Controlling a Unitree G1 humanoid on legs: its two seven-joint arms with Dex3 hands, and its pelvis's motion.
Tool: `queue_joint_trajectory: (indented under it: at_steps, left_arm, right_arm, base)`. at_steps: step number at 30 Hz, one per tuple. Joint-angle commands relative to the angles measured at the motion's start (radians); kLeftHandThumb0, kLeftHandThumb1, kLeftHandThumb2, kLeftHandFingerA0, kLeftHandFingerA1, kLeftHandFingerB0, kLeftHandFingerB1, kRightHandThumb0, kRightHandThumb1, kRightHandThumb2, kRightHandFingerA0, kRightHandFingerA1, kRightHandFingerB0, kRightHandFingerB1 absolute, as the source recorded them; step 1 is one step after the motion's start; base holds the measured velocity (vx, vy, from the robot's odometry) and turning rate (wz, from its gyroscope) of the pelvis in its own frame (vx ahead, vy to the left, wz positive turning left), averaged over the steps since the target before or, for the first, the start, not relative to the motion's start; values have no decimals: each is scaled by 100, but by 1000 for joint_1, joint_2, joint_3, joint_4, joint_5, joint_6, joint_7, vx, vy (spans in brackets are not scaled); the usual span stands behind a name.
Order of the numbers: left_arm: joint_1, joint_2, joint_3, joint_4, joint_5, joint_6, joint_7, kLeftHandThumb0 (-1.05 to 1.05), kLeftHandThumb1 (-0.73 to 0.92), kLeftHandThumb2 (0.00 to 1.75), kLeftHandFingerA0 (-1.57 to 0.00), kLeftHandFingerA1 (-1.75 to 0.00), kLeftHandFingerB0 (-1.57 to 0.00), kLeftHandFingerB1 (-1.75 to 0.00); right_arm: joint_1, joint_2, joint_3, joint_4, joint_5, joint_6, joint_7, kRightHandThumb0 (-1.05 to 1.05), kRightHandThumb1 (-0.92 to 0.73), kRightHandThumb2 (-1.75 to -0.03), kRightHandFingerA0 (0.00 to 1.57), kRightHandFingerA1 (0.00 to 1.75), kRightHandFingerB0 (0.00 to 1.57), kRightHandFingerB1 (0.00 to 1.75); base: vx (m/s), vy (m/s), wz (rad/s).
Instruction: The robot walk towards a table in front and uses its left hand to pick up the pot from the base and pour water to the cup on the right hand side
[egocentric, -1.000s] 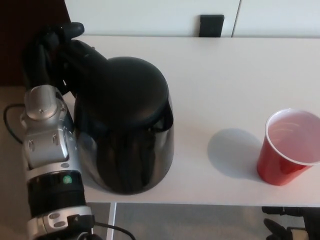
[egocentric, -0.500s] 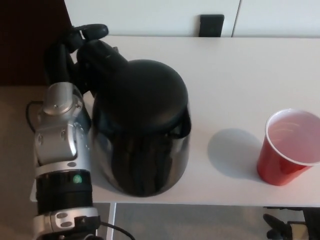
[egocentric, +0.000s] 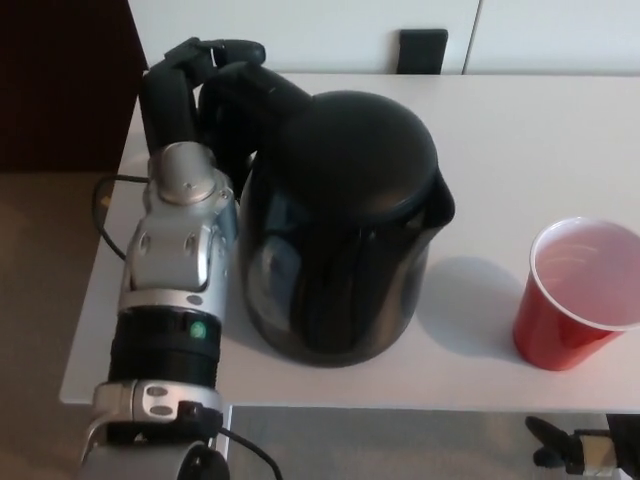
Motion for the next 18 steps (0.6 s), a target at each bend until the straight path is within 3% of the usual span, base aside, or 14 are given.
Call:
queue_joint_trajectory:
  at_steps: [1,2,3,4,5,6,7,8,9,10,14,15,16,18]
  left_arm:
    - [-61,-65,12,83,-4,-116,201,-10,77,63,-85,-127,-68,-114]
    - [-62,-60,7,106,3,-125,214,-13,74,62,-87,-113,-76,-86]
    - [-63,-53,1,140,13,-139,233,-13,74,62,-87,-113,-76,-86]
    - [-61,-44,1,140,-6,-106,189,-21,77,63,-102,-92,-72,-58]
    - [-61,-39,0,143,-16,-95,172,-21,77,63,-102,-92,-72,-58]
    - [-65,-32,16,148,-66,-63,105,-29,75,62,-76,-55,-46,-38]
    - [-67,-30,16,151,-74,-61,99,-29,75,62,-76,-55,-46,-38]
    - [-61,-27,16,139,-94,-42,59,-27,63,59,-41,-38,-18,-28]
    - [-55,-23,16,125,-120,-18,8,-27,63,59,-41,-38,-18,-28]
    - [-39,-2,-13,101,-123,24,-58,-33,50,66,-12,-35,-5,-17]
    - [-13,52,-74,69,-125,94,-182,-33,42,67,-3,-26,-1,-12]
    - [-8,80,-108,65,-112,117,-229,-38,30,70,0,-28,0,-21]
    - [-3,115,-151,59,-93,136,-282,-54,35,67,0,-6,0,-3]
    - [5,161,-212,46,-70,162,-351,-59,38,69,0,-1,0,0]
  right_arm:
    - [-5,-13,-6,-4,0,12,-1,-76,-26,-88,96,78,61,77]
    - [-6,-13,-5,-5,-1,12,0,-76,-26,-89,95,77,60,76]
    - [-8,-13,-2,-5,-3,13,1,-76,-26,-89,95,77,60,76]
    - [-11,-12,-3,-9,-2,19,0,-74,-26,-89,94,77,61,77]
    - [-12,-12,-4,-11,-2,21,0,-74,-26,-89,94,77,61,77]
    - [-16,-12,1,-16,-6,26,-1,-75,-27,-90,92,78,60,77]
    - [-16,-12,1,-17,-7,27,-1,-75,-27,-90,92,78,60,77]
    - [-18,-11,2,-19,-7,31,0,-74,-28,-90,92,78,58,76]
    - [-20,-11,3,-23,-8,36,0,-74,-28,-90,92,78,58,76]
    - [-23,-10,4,-22,-9,39,-1,-71,-39,-72,94,72,60,74]
    - [-25,-13,7,-22,-15,34,-6,-69,-39,-73,93,72,61,76]
    - [-25,-14,7,-21,-15,32,-6,-69,-39,-71,96,73,61,75]
    - [-27,-15,6,-21,-15,31,-5,-70,-39,-71,94,73,61,75]
    - [-29,-18,6,-20,-15,31,-4,-71,-39,-70,95,72,61,75]
  base:
    - [0,0,0]
    - [0,0,0]
    - [0,0,0]
    - [0,0,0]
    - [0,0,0]
    - [0,0,0]
    - [0,0,0]
    - [0,0,0]
    - [0,0,0]
    - [0,0,0]
    - [0,0,0]
    - [0,0,0]
    - [0,0,0]
    - [0,0,0]
